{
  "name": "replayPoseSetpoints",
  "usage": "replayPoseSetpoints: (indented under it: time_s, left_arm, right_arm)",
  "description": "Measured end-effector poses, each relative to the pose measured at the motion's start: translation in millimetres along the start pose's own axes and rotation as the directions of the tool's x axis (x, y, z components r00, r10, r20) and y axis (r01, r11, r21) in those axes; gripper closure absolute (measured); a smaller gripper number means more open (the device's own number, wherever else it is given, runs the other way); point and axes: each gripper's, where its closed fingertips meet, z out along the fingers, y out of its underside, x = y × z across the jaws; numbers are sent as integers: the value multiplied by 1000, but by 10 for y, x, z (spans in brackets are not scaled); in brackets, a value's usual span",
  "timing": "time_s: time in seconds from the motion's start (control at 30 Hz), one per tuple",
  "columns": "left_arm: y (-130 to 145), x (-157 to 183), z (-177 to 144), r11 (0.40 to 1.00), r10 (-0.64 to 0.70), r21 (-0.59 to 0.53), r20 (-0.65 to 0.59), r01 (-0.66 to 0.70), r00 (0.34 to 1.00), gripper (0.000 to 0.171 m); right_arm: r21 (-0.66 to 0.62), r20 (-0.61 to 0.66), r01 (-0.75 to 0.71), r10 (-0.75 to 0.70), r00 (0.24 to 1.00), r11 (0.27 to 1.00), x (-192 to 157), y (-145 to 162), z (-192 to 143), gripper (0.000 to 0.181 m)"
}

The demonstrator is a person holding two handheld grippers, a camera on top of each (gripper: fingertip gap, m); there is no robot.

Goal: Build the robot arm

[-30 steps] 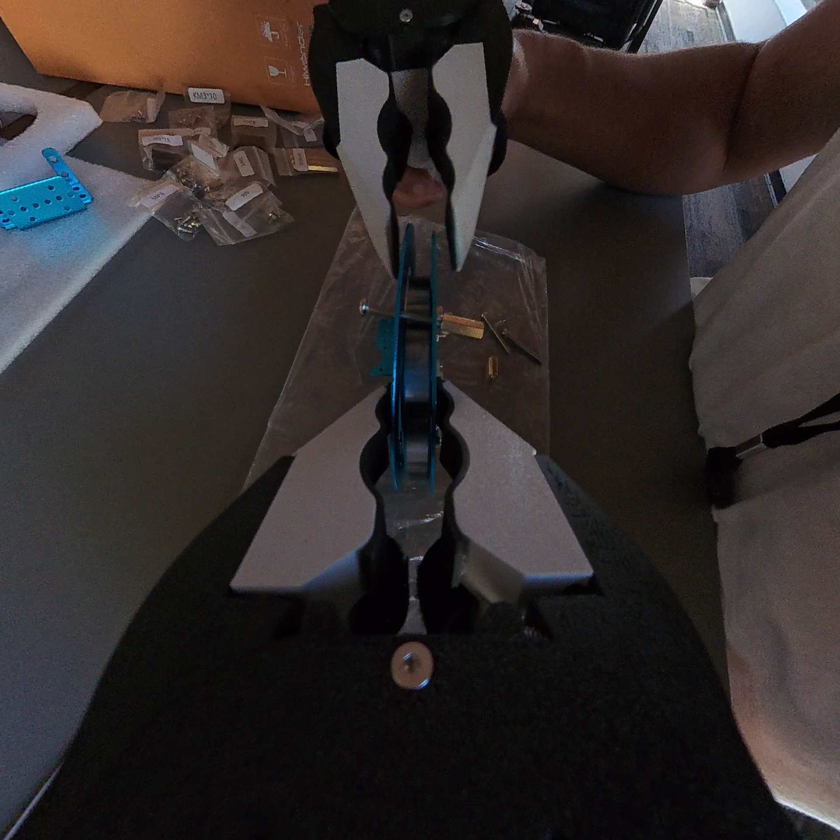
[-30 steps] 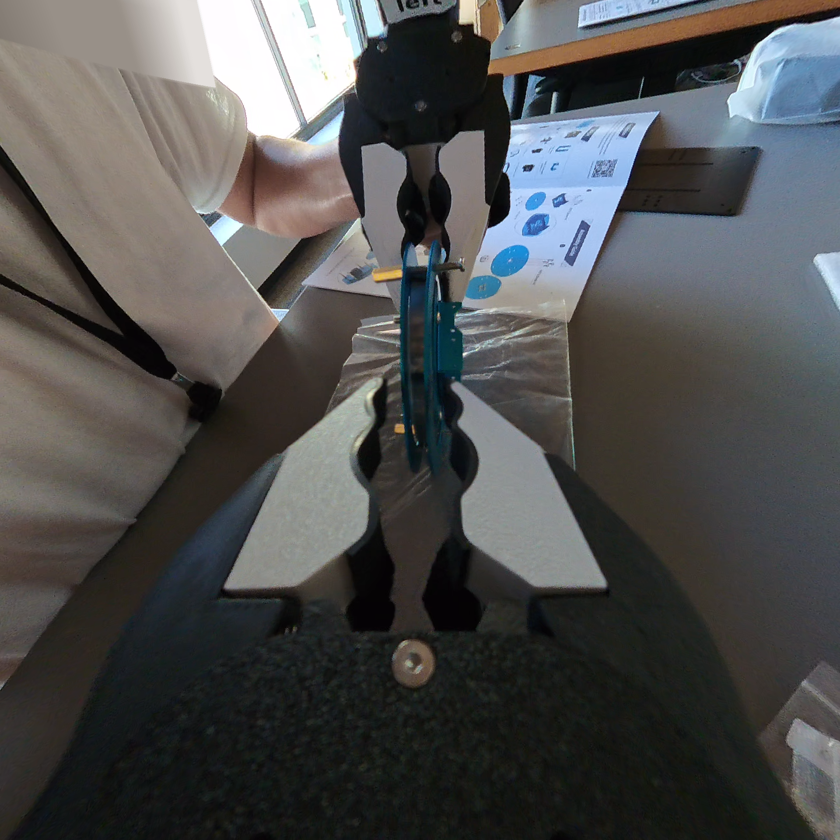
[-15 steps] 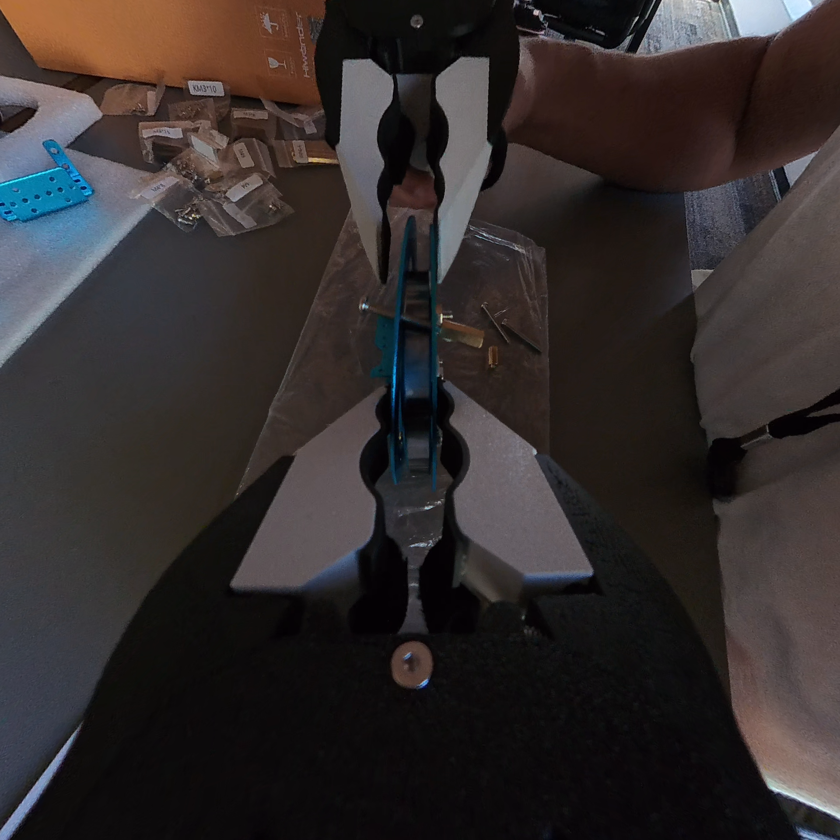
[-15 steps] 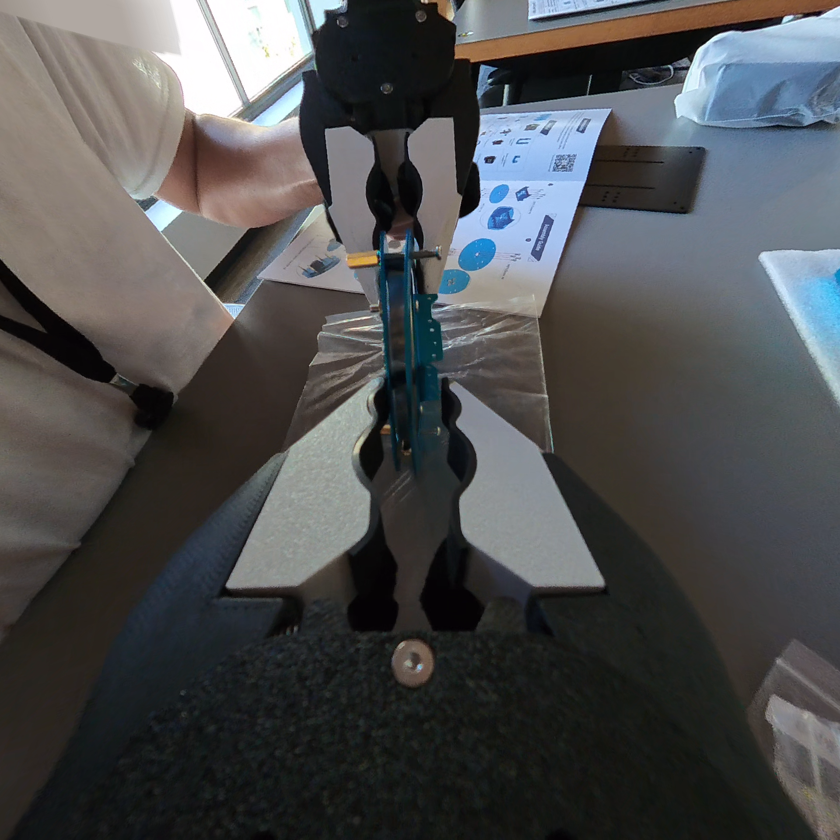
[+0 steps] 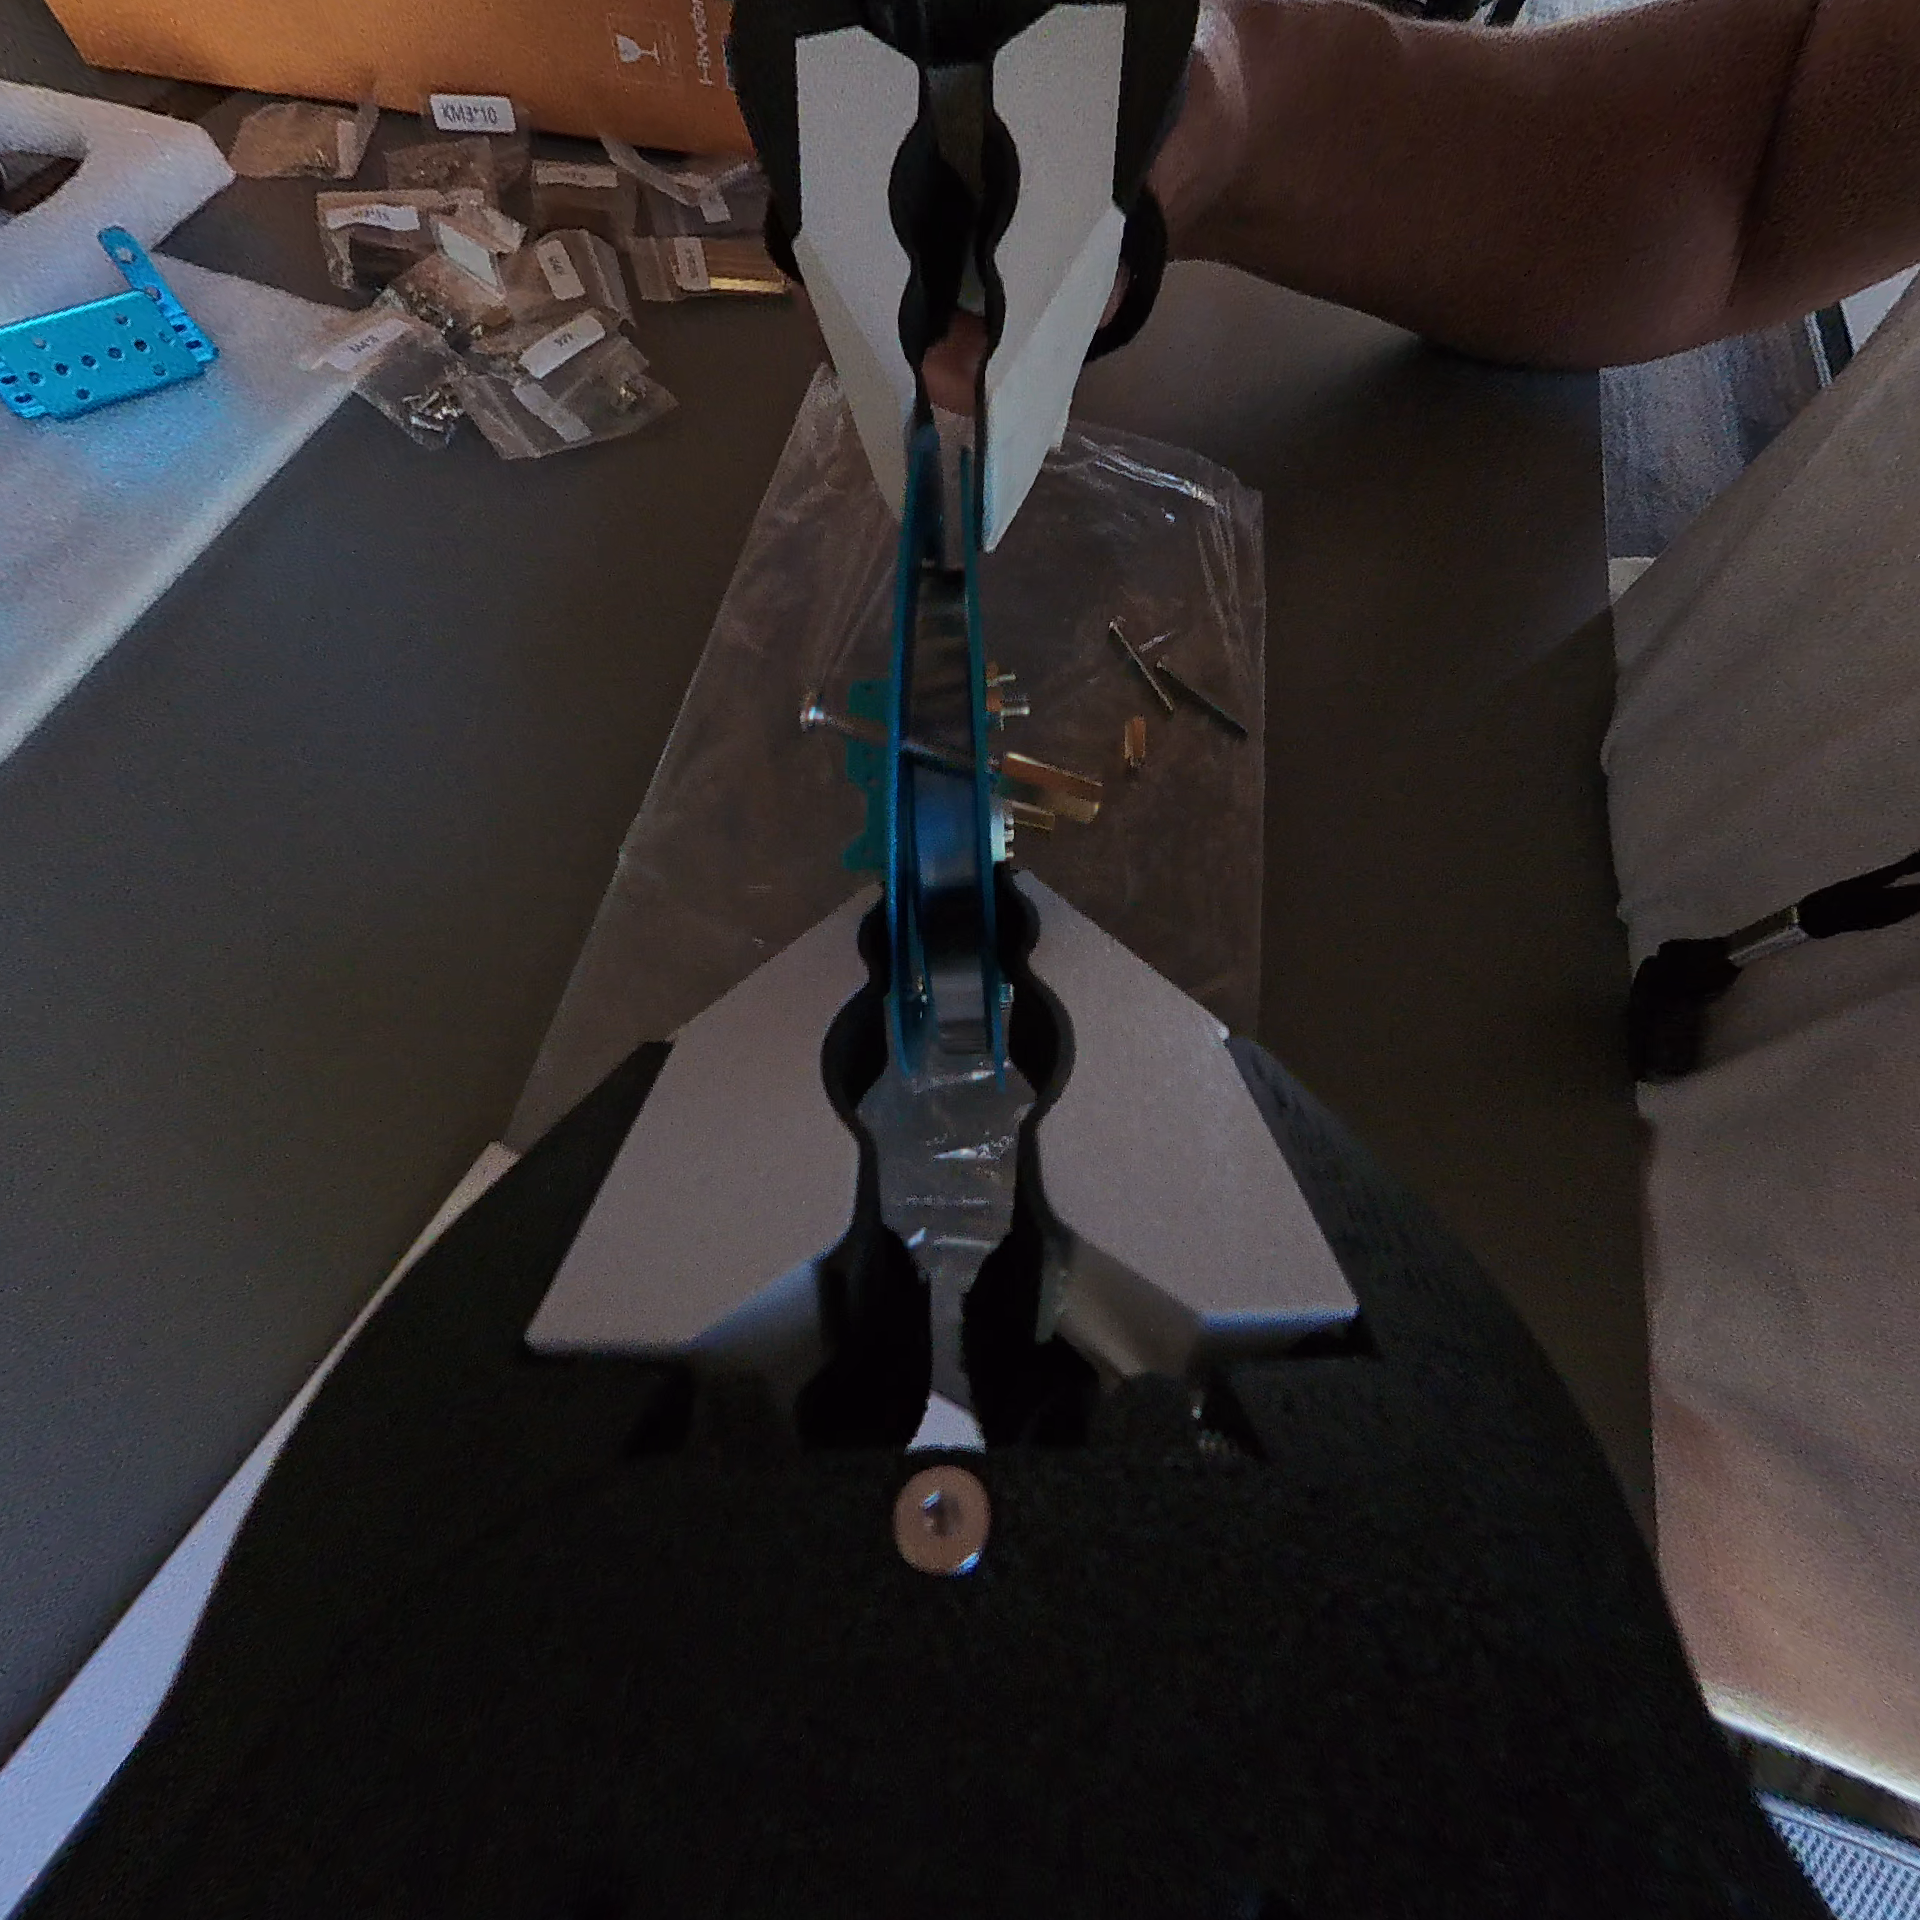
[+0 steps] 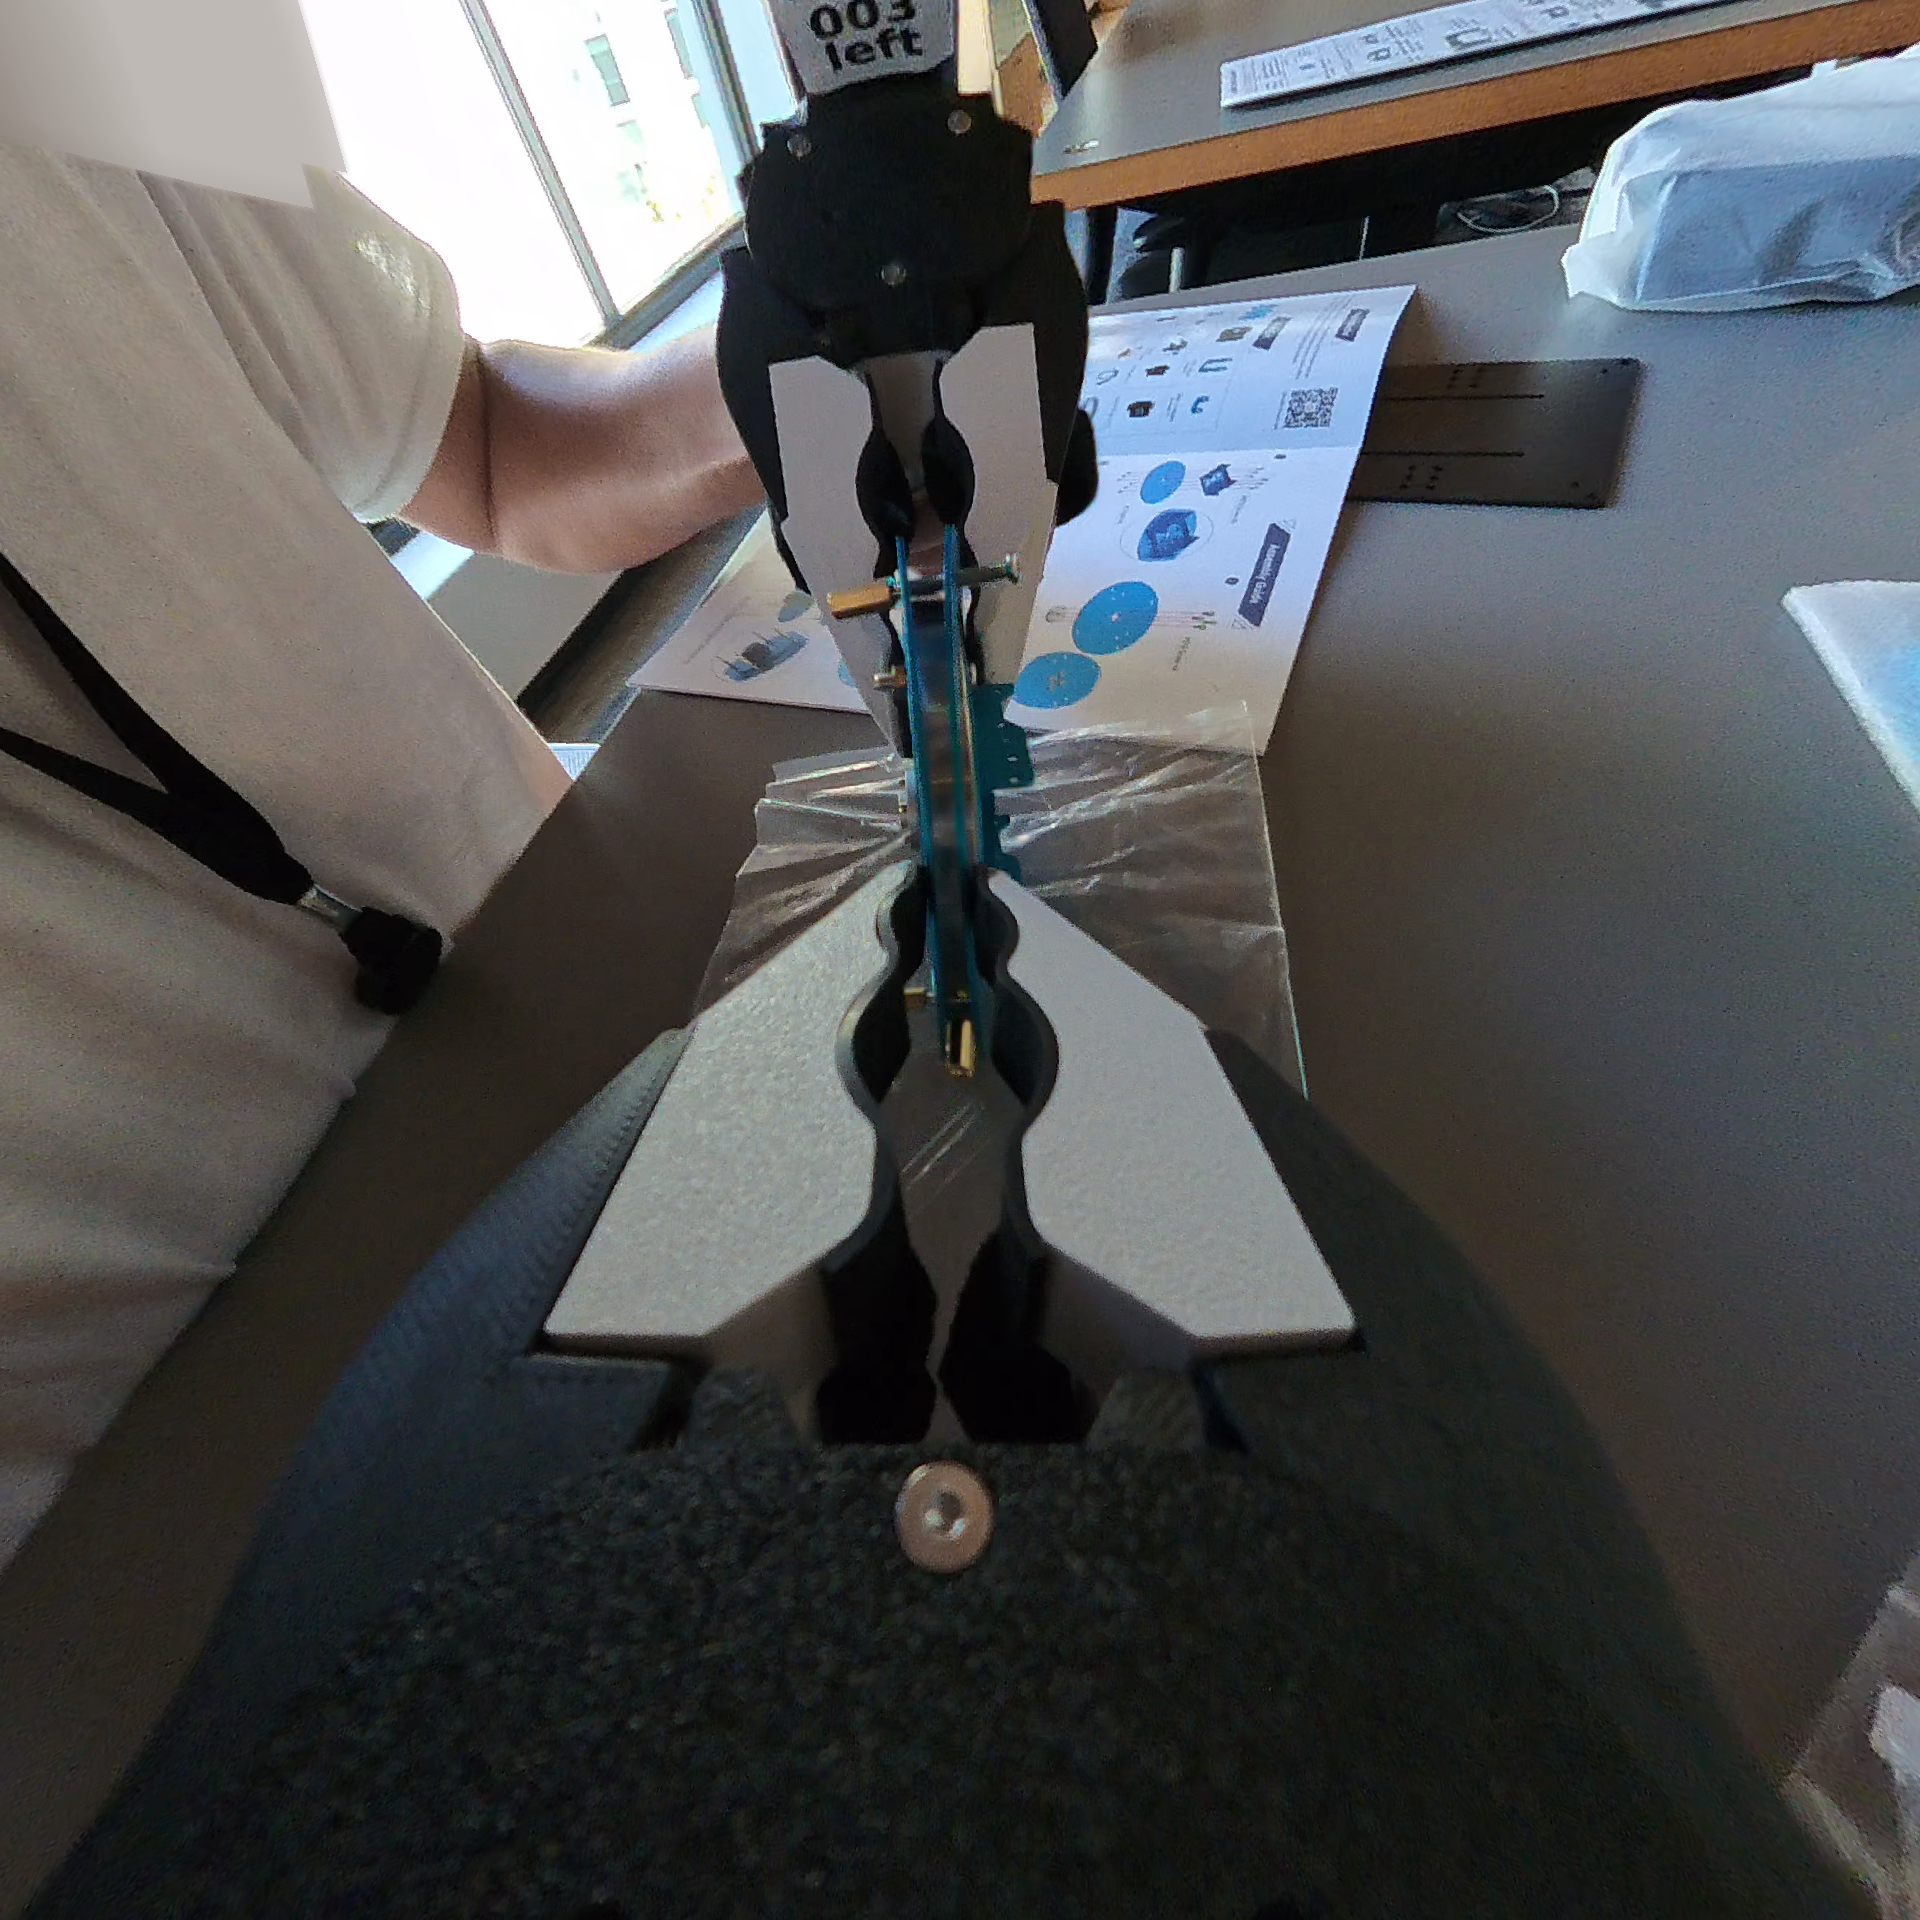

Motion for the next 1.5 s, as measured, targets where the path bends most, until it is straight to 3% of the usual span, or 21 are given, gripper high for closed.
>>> replayPoseSetpoints:
  time_s: [0.7,0.73,0.83,0.9,0.97,1.03,1.2,1.37,1.5]
  left_arm:
    - [55,-16,-15,999,-3,48,-13,3,1000,153]
    - [53,-28,-11,999,-9,47,-9,10,1000,153]
    - [32,-20,19,997,-30,74,-16,31,999,154]
    - [15,-9,45,995,-45,87,-26,47,999,155]
    - [-11,-18,68,993,-68,91,-29,71,997,155]
    - [-32,-27,86,993,-89,81,-31,91,996,155]
    - [-125,-11,60,997,-63,42,-17,64,998,155]
    - [-312,10,-34,990,-75,123,-15,76,997,153]
    - [-206,25,0,991,-77,114,-7,77,997,159]
  right_arm:
    - [55,61,-71,68,996,996,-16,-69,78,178]
    - [38,45,-67,65,997,997,6,-59,75,176]
    - [1,-18,10,-10,1000,1000,33,-102,89,143]
    - [-68,-64,61,-66,996,996,73,-67,158,135]
    - [-124,-75,59,-69,995,991,85,-6,254,137]
    - [-148,-72,57,-68,995,987,83,26,308,156]
    - [-125,-68,1,-10,998,992,74,-32,260,158]
    - [41,17,-78,78,997,996,11,-272,121,166]
    - [-17,-10,-47,47,999,999,12,-181,127,166]
